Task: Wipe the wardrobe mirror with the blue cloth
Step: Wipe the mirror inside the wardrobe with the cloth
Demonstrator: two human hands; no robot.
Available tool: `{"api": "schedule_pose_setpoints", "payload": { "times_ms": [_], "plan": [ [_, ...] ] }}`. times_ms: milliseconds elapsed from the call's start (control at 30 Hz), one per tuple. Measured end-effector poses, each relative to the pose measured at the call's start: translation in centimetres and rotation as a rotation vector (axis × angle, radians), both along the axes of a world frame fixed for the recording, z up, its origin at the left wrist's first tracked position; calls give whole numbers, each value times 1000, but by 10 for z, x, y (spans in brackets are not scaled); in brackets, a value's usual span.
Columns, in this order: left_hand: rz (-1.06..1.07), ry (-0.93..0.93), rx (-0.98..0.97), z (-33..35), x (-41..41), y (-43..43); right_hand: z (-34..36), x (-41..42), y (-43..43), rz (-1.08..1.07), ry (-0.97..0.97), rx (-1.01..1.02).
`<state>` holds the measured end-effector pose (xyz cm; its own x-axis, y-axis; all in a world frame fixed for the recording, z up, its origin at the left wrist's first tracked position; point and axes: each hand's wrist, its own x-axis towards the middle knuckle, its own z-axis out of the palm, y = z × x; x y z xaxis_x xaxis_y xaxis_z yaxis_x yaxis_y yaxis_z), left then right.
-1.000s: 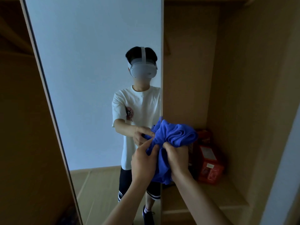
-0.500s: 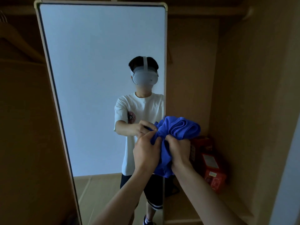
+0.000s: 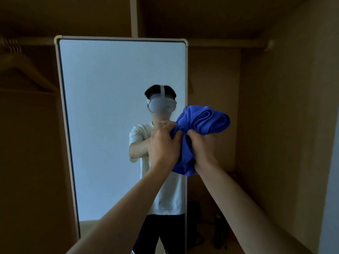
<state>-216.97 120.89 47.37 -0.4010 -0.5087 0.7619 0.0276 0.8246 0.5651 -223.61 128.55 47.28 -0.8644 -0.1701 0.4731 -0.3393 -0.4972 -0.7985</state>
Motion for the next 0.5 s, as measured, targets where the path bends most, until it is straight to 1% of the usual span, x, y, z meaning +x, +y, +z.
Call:
{"api": "schedule_pose_setpoints", "payload": {
  "times_ms": [100,233,333,400,500],
  "plan": [
    [-63,-46,-28,-21,6,2,-25,-2,4,15,-18,34],
    [32,-138,-48,-58,15,6,-67,-5,5,-10,-94,82],
    [40,-207,-24,-76,20,8,-90,-1,2,-49,-111,91],
    [21,-202,-20,-76,21,7,-90,0,-1,-65,-107,82],
    [5,-175,-46,-59,19,3,-74,-1,-4,-80,-83,98]
  ]
}}
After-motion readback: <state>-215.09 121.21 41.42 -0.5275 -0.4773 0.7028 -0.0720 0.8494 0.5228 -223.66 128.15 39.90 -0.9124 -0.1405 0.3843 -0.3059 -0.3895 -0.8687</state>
